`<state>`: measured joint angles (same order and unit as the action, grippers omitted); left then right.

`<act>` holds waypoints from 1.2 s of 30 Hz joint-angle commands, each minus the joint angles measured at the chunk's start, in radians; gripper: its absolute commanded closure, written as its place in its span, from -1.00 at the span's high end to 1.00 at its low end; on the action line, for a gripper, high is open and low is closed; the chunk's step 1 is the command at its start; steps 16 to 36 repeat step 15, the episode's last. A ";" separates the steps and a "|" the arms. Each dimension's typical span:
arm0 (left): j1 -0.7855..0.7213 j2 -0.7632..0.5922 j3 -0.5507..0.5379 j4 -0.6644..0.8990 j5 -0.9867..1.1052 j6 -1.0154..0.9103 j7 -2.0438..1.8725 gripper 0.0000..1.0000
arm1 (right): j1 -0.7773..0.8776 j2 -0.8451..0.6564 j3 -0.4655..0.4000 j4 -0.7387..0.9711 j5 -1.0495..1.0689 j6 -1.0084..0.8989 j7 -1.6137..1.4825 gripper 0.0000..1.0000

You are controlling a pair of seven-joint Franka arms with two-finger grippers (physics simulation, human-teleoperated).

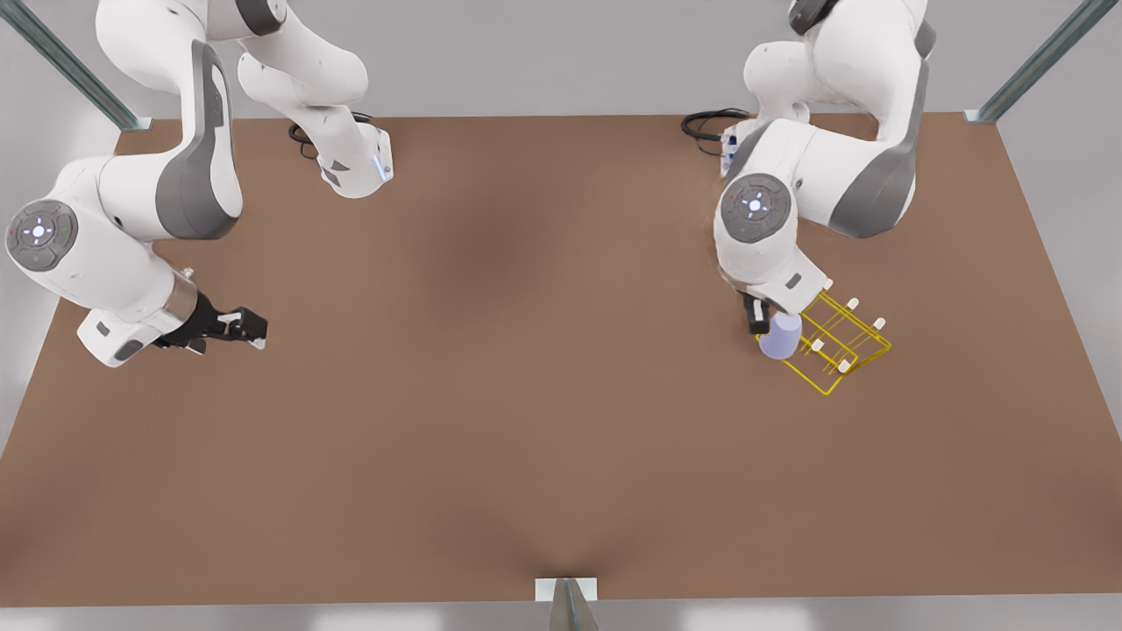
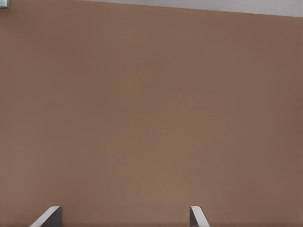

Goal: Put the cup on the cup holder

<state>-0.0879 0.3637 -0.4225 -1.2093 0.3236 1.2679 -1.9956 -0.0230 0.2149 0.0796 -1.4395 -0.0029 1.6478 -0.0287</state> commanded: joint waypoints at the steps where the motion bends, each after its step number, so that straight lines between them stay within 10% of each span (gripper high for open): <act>1: 0.060 -0.035 0.090 -0.015 -0.251 0.102 1.767 1.00 | 0.000 0.000 0.000 0.002 -0.002 0.001 0.000 1.00; 36: 0.076 -0.005 0.110 0.027 -0.229 0.153 1.939 1.00 | -0.003 0.012 -0.001 0.002 0.001 0.001 -0.005 1.00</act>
